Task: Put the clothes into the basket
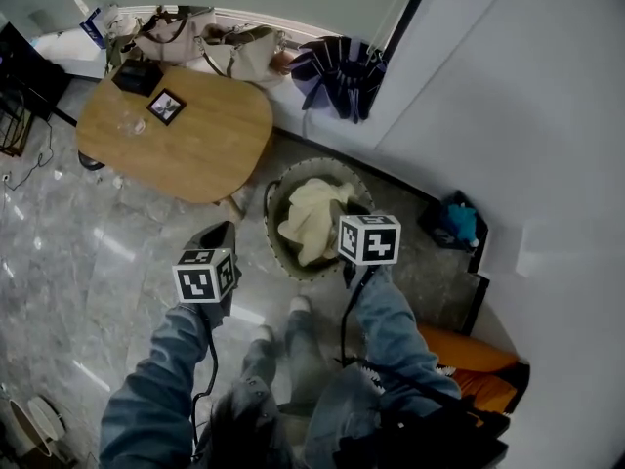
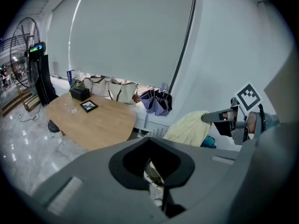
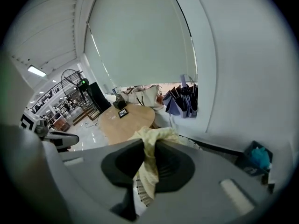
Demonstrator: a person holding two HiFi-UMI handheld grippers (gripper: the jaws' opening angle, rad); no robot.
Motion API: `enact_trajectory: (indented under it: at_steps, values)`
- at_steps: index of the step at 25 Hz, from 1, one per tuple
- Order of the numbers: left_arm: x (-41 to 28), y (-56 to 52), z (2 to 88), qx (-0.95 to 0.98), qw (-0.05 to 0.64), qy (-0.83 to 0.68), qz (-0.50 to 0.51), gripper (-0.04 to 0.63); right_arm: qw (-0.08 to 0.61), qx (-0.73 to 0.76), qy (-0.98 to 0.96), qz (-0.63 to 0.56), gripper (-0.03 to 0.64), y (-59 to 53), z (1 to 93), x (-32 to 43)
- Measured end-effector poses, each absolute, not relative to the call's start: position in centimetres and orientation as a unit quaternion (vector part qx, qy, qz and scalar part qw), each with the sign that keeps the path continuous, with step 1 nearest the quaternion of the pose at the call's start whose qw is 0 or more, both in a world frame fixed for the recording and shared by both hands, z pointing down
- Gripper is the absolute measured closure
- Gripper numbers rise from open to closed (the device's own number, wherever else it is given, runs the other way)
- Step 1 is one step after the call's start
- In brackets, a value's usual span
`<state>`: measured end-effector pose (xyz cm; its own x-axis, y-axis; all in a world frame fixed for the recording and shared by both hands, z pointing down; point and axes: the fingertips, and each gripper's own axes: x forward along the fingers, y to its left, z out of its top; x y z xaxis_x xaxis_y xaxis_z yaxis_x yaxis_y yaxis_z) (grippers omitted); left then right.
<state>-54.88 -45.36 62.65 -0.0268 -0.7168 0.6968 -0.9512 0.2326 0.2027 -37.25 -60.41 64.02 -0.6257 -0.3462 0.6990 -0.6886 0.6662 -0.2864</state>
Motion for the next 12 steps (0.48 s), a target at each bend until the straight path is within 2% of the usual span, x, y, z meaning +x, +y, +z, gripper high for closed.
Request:
enact_trajectory:
  at_steps: [3,6,12]
  values:
    - [-54.9,-45.4,63.7,0.593,0.369,-0.697,0.159,0.594,0.338,0.302,-0.845,0.284,0.547,-60.3,66.1,-37.1]
    - [-54.9,-45.6,64.2,0.592,0.375,-0.696,0.156,0.594,0.377,0.323,-0.82,0.286,0.425,-60.5,68.0,-36.0]
    - [-53.7,-45.8,64.6,0.598,0.381,-0.689,0.152,0.594,0.371,0.346,-0.808,0.3,0.425,-60.6,68.0,-34.1]
